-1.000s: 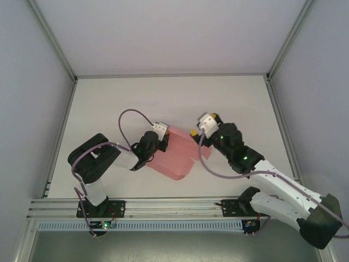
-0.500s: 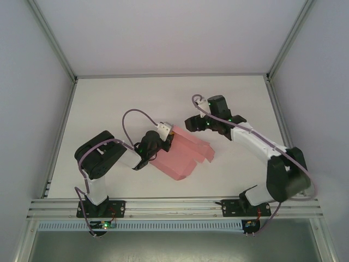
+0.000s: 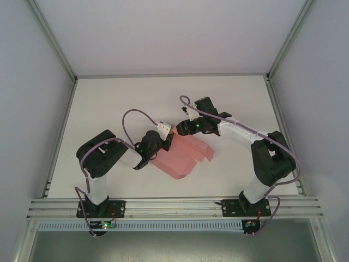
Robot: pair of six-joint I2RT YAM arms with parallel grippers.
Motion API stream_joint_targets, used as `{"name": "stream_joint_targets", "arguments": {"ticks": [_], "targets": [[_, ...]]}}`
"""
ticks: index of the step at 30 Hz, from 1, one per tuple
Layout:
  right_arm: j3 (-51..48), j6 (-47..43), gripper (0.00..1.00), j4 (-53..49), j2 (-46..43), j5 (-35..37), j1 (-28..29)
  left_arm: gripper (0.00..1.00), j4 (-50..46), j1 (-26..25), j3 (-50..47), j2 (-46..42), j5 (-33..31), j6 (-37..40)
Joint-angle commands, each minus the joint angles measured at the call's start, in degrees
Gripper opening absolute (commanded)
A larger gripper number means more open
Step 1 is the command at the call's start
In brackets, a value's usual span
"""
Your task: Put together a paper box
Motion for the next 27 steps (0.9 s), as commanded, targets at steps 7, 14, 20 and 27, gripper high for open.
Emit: {"name": "stream_joint_targets", "arguments": {"ticks": [7,14,20,27], "targets": [[-1.5,-0.6,0.46,-7.8,4.0,7.6,3.3,0.36,-8.3,0.2,0.8,2.0,-9.9,-2.8],[-3.2,-0.1,0.42,-7.9,5.4,9.2,3.9,0.29,-5.6,0.2,0.1,1.1,-9.7,-3.8],[-3.3,0.0,0.41,-8.0,4.8,9.9,3.9,0.39,-9.3,0.2,-0.8,-6.4,-7.0,-3.4],[-3.0,0.6,0.41,-6.8,4.3,8.9,3.9,0.30,-11.7,0.2,1.6,-6.6,-10.1,-1.6]]}}
